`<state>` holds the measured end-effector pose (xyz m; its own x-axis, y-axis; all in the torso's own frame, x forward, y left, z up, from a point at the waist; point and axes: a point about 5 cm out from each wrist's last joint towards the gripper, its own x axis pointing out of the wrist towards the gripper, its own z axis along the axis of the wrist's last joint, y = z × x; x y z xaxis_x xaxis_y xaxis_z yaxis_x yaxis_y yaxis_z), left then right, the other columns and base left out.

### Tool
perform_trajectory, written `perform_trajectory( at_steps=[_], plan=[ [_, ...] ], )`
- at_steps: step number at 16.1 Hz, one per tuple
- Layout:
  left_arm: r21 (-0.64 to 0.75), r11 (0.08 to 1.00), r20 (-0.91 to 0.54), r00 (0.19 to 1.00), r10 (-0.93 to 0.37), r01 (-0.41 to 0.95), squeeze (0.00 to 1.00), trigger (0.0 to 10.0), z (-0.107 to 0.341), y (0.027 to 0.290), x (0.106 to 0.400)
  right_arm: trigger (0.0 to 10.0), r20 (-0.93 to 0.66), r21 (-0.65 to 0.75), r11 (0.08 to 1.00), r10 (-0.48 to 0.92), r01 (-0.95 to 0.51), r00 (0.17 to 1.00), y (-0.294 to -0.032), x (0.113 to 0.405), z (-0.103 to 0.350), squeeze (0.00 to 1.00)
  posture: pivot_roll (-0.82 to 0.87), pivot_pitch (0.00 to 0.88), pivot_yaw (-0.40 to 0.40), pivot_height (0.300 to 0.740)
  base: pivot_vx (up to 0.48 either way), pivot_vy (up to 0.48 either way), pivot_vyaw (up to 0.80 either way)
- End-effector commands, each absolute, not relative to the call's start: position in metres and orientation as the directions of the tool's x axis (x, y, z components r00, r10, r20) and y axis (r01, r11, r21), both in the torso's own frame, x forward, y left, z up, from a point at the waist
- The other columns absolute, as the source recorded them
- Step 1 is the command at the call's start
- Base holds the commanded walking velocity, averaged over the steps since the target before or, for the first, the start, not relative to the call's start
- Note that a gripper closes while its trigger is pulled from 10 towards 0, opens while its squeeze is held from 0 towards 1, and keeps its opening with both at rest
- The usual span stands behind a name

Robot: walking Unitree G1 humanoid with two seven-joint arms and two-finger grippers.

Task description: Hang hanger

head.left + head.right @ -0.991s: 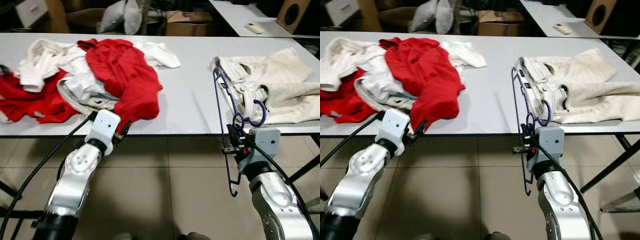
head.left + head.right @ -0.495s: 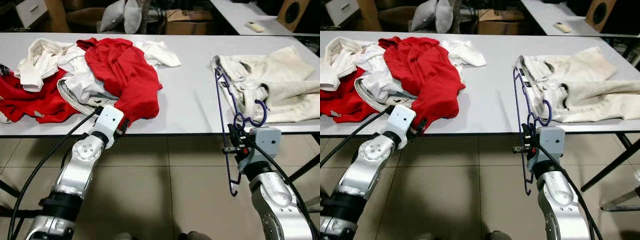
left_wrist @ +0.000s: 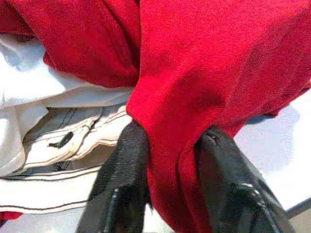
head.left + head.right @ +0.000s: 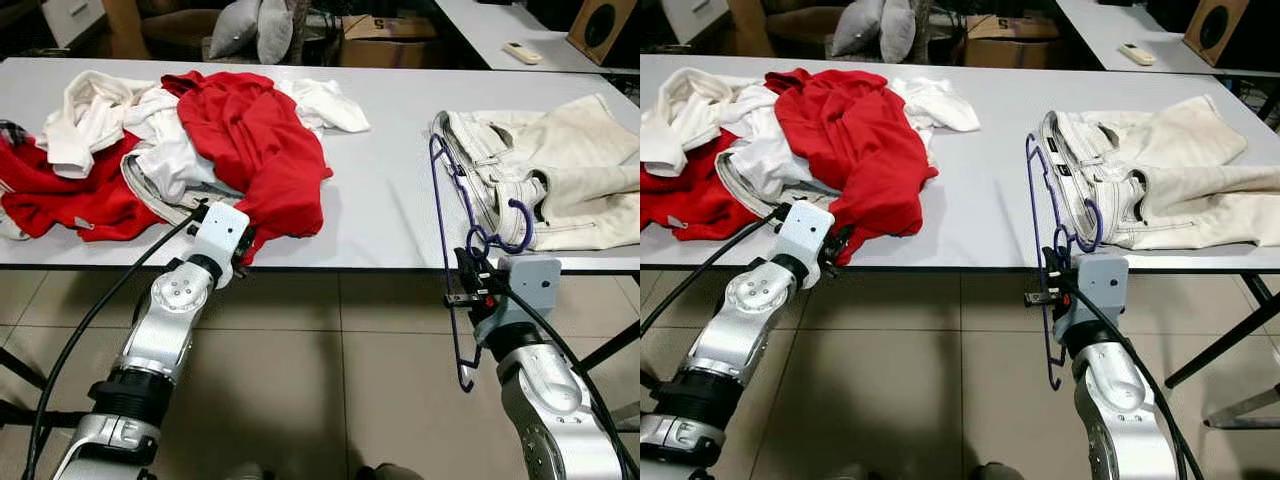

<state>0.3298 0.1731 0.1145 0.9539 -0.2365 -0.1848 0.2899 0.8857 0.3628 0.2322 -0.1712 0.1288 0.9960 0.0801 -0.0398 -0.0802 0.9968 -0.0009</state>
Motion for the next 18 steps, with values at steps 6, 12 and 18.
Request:
perform_trajectory(
  at_steps=[6,12,18],
  plan=[
    [0.261,0.918,-0.100,0.954,-0.283,0.299,0.00,0.0,0.132,0.166,0.336,10.0,-0.020,-0.011,0.997,0.080,-0.080,0.997,-0.171,0.236,0.131,0.00,-0.01,0.000,0.012,0.740,0.000,0.000,0.00],
    [-0.040,0.918,0.137,0.912,-0.386,0.395,0.00,0.0,0.202,0.149,0.352,10.0,-0.008,0.003,0.997,0.083,-0.083,0.997,-0.168,0.236,0.132,0.00,-0.01,0.000,0.018,0.740,0.000,0.000,0.00],
    [-0.159,0.863,0.267,0.863,-0.429,0.479,0.00,0.0,0.263,0.140,0.371,10.0,0.060,0.013,0.969,0.244,-0.246,0.968,-0.158,0.224,0.145,0.00,0.00,0.001,0.039,0.740,0.000,0.000,0.00]
  ],
)
